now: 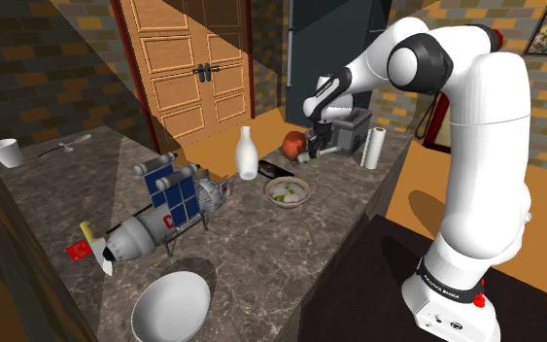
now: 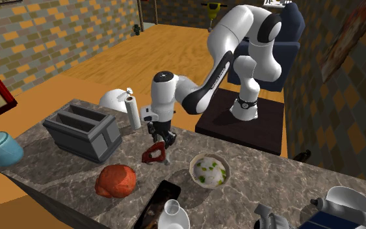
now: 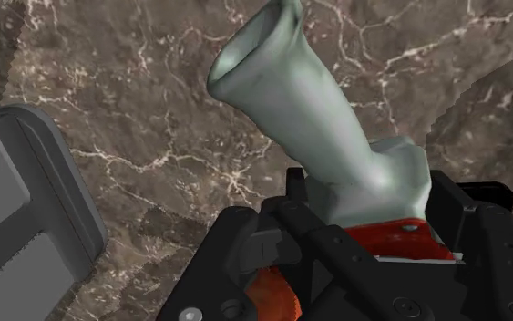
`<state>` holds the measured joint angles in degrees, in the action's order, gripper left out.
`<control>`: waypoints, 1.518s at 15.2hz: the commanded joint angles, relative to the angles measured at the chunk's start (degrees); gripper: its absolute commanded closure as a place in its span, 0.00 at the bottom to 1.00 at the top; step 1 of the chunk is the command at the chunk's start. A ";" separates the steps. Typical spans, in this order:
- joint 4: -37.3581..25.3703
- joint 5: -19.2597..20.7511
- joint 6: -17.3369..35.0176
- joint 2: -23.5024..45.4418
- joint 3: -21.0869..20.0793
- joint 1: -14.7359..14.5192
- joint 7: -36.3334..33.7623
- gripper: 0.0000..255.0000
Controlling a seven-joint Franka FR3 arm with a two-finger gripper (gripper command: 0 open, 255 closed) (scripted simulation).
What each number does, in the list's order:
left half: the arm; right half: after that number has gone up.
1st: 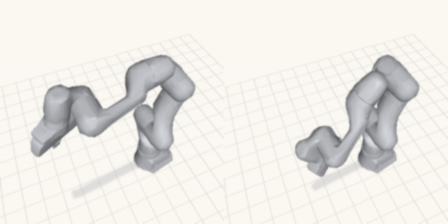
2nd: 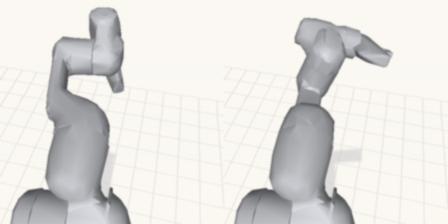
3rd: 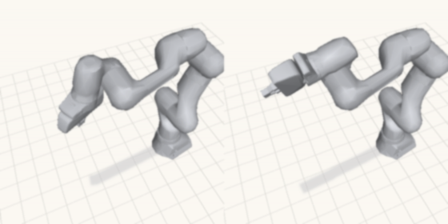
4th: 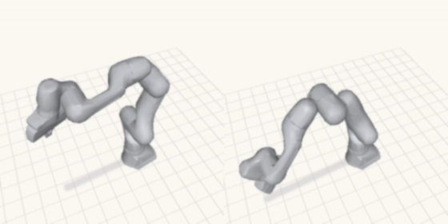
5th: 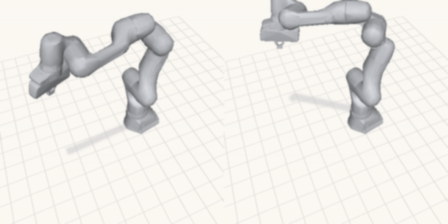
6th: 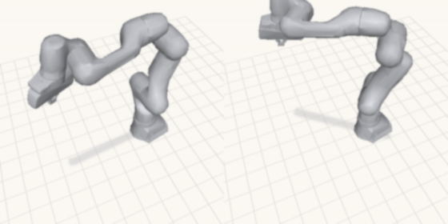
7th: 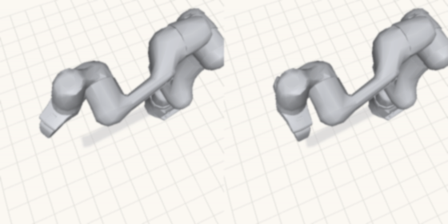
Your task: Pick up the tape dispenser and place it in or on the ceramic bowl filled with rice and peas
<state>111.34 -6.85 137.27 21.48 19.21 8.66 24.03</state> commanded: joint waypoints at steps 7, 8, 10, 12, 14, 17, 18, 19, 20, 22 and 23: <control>-1.70 1.68 -5.05 -3.53 0.80 -0.66 -1.01 1.00; -1.98 1.87 -5.70 -3.93 0.88 -0.73 -1.11 1.00; -2.38 2.13 -6.63 -4.49 0.98 -0.81 -1.26 1.00; 0.89 3.58 -5.81 -7.06 0.71 -2.90 -4.20 1.00; 3.88 5.04 -5.17 -9.50 0.27 -4.87 -7.27 1.00; 7.82 7.15 -4.51 -12.85 -0.66 -7.64 -12.05 1.00; 8.99 7.82 -4.37 -13.88 -1.05 -8.52 -13.68 1.00; 10.10 8.45 -4.26 -14.86 -1.47 -9.38 -15.31 1.00; 11.14 9.06 -4.18 -15.81 -1.94 -10.20 -16.96 1.00; 13.01 10.18 -4.13 -17.55 -3.01 -11.75 -20.24 1.00; 13.85 10.69 -4.15 -18.35 -3.59 -12.51 -21.88 1.00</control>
<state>124.23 3.32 133.00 3.98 16.08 -3.16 3.74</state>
